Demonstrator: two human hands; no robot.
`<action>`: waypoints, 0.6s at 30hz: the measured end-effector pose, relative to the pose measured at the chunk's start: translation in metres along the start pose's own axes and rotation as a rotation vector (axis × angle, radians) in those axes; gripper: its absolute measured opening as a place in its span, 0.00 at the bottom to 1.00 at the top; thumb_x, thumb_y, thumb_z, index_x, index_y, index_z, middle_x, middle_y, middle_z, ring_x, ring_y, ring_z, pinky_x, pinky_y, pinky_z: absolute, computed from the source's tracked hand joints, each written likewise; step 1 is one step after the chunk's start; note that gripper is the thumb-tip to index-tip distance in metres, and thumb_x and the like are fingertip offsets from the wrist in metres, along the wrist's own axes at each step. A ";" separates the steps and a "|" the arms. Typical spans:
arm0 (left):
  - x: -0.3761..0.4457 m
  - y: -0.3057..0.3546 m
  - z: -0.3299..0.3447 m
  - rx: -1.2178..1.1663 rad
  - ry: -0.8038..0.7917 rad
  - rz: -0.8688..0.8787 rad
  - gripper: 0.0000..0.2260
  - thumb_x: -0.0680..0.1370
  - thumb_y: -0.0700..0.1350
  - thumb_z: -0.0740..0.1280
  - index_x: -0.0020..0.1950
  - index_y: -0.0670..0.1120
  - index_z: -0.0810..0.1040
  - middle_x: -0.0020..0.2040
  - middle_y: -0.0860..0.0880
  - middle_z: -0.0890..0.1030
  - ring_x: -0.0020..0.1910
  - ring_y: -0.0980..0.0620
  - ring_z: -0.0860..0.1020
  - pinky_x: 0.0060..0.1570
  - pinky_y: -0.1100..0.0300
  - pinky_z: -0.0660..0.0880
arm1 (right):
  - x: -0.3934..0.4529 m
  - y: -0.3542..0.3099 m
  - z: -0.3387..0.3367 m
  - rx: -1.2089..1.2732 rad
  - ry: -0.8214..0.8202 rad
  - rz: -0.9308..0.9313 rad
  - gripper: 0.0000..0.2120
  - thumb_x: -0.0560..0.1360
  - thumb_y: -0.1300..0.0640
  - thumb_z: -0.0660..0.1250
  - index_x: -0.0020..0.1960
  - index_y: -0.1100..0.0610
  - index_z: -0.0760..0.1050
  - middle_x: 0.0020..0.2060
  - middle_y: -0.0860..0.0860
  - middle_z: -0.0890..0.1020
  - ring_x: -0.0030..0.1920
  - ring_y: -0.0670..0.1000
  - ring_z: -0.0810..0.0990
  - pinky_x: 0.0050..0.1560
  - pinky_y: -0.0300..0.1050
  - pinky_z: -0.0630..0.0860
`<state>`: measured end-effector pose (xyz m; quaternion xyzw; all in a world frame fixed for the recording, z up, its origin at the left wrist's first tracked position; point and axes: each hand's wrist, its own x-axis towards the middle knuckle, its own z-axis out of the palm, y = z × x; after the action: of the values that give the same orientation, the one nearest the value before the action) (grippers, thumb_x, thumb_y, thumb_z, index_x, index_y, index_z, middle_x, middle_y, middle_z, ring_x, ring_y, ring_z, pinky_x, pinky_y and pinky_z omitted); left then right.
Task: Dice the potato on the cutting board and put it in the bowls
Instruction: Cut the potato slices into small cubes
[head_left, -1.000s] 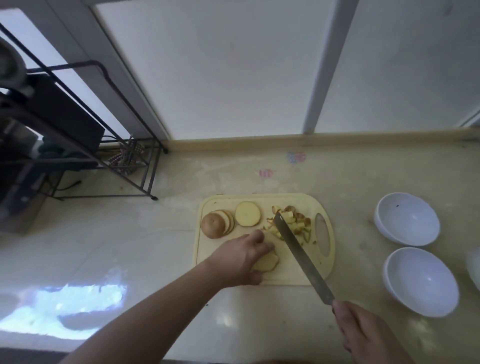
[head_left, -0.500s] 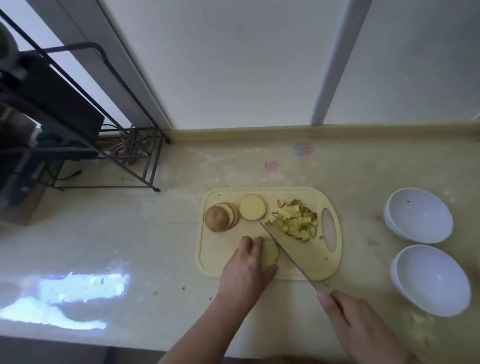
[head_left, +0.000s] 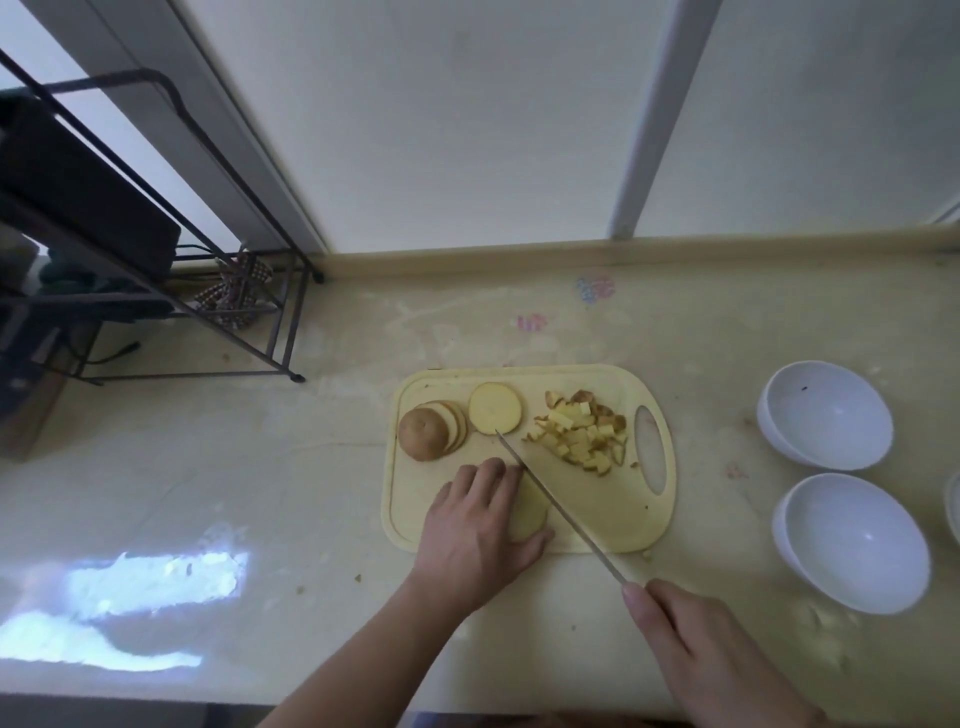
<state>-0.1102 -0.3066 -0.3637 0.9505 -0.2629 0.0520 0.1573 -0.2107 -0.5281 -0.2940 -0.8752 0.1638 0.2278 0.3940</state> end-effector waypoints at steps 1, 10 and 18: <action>-0.001 -0.003 0.002 -0.038 0.027 0.086 0.24 0.76 0.59 0.69 0.62 0.42 0.79 0.58 0.45 0.79 0.54 0.43 0.78 0.50 0.50 0.79 | -0.001 0.000 0.002 0.001 0.000 -0.005 0.23 0.80 0.41 0.58 0.34 0.55 0.66 0.28 0.41 0.78 0.34 0.48 0.75 0.43 0.47 0.70; -0.002 -0.013 0.015 -0.199 0.042 0.279 0.14 0.78 0.46 0.70 0.60 0.41 0.82 0.60 0.44 0.80 0.61 0.39 0.77 0.58 0.50 0.77 | -0.013 -0.007 0.001 -0.109 -0.030 0.009 0.22 0.81 0.39 0.55 0.34 0.50 0.62 0.28 0.49 0.77 0.33 0.45 0.74 0.45 0.45 0.72; -0.002 -0.011 0.017 -0.257 0.089 0.263 0.12 0.75 0.44 0.73 0.56 0.41 0.83 0.56 0.45 0.81 0.57 0.40 0.78 0.56 0.51 0.77 | -0.018 0.000 0.005 -0.073 -0.109 0.106 0.39 0.59 0.15 0.34 0.33 0.44 0.69 0.27 0.45 0.79 0.29 0.39 0.75 0.31 0.31 0.67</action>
<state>-0.1056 -0.3024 -0.3836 0.8769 -0.3820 0.0803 0.2806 -0.2268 -0.5225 -0.2872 -0.8653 0.1800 0.3014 0.3576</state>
